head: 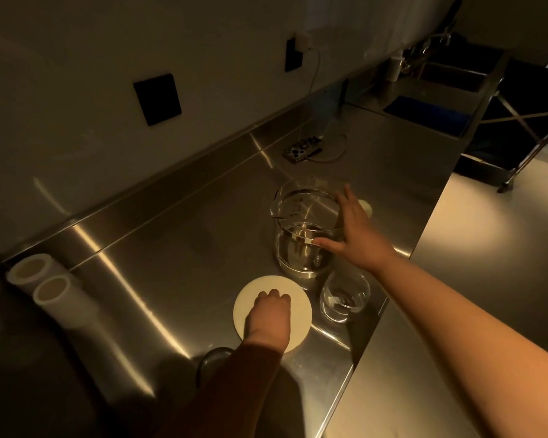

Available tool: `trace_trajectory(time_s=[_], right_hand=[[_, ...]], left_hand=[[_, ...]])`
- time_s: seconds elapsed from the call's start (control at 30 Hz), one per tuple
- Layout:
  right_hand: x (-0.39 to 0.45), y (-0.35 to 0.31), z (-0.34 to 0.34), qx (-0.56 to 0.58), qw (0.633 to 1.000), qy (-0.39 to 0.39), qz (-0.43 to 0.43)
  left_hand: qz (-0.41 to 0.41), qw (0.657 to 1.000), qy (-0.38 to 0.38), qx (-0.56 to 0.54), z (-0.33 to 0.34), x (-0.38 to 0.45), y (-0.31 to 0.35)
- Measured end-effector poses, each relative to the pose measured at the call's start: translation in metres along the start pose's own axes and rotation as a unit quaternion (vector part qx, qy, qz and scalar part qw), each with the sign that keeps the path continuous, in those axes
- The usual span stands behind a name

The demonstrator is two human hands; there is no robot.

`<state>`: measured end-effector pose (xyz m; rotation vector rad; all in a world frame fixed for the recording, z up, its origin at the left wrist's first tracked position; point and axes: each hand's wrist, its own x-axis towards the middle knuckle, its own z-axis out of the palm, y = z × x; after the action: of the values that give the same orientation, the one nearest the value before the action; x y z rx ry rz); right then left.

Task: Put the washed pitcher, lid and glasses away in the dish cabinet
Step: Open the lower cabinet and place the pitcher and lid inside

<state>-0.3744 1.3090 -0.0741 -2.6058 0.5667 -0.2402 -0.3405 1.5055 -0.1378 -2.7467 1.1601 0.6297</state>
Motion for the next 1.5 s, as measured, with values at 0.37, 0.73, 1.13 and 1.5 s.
trace_trajectory(time_s=[0.37,0.73,1.13,1.5], right_hand=[[0.018,0.018,-0.002,-0.012,0.998,0.008,0.069],[0.008,0.018,0.008,-0.233,0.971,0.045,0.005],[0.012,0.032,0.001,-0.271,0.957,0.05,-0.085],[0.019,0.037,0.015,-0.281,0.952,0.088,-0.088]], left_hand=[[-0.003,1.0,0.01,0.022,0.001,0.001,0.003],[-0.01,0.999,0.009,0.033,0.005,0.002,0.004],[-0.015,1.0,0.006,0.01,0.007,0.006,0.004],[-0.021,0.999,-0.024,0.005,0.008,0.012,0.005]])
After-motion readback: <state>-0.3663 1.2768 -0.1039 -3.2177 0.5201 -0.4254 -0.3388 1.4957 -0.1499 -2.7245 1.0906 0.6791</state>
